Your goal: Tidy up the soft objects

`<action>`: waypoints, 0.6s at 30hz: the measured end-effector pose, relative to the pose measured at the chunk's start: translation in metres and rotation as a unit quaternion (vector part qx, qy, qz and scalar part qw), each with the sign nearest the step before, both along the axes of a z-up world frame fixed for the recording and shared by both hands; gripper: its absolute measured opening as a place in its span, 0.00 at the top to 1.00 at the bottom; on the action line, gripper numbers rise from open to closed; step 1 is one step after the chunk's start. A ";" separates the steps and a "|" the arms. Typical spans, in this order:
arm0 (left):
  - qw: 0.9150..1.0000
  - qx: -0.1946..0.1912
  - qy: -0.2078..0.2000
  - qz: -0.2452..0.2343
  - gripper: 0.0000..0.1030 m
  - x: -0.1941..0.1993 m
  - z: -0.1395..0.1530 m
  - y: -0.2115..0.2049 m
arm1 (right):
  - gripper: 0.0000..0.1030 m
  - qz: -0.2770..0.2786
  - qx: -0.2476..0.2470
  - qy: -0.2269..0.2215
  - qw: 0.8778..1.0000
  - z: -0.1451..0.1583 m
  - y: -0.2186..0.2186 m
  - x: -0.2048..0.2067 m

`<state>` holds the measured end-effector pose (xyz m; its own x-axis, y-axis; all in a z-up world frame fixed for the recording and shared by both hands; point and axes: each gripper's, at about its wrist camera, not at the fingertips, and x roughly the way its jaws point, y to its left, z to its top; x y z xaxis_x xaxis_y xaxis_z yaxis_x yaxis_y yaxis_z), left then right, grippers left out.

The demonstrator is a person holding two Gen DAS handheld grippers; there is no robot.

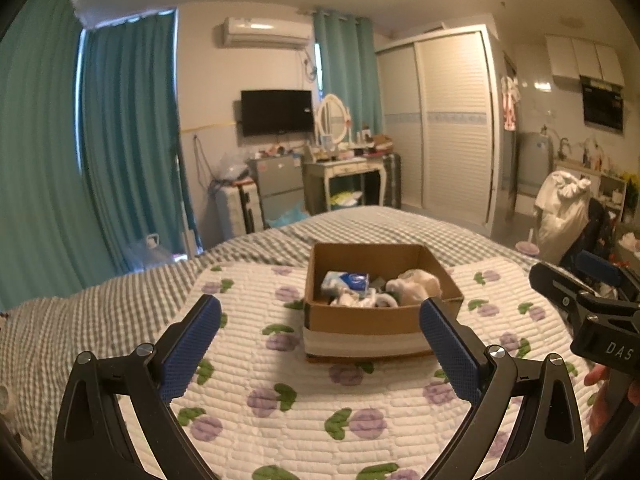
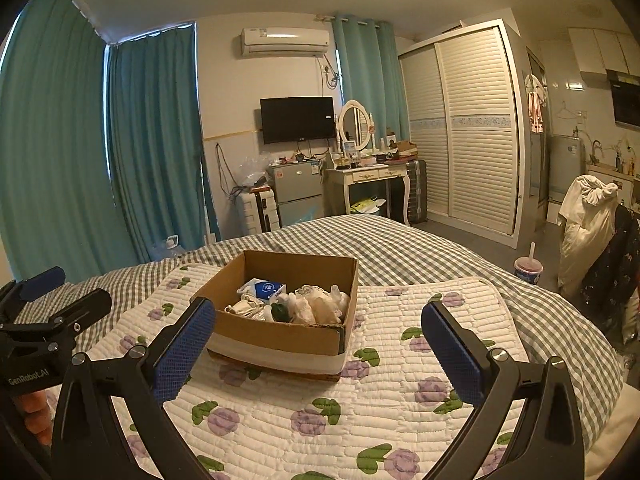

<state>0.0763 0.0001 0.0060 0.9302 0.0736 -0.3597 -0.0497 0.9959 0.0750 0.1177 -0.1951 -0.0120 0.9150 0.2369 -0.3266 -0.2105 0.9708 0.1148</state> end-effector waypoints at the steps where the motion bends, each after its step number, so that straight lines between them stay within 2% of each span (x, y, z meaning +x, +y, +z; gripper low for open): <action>1: 1.000 -0.001 0.001 0.000 0.02 0.000 0.000 0.000 | 0.00 0.000 0.000 0.000 1.000 0.000 0.000 0.000; 18: 1.000 0.003 0.004 -0.008 0.02 0.002 0.000 -0.002 | 0.00 0.000 0.002 0.003 1.000 -0.003 -0.002 0.002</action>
<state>0.0783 -0.0015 0.0063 0.9283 0.0617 -0.3667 -0.0341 0.9961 0.0814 0.1197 -0.1967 -0.0151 0.9131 0.2378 -0.3313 -0.2096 0.9705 0.1189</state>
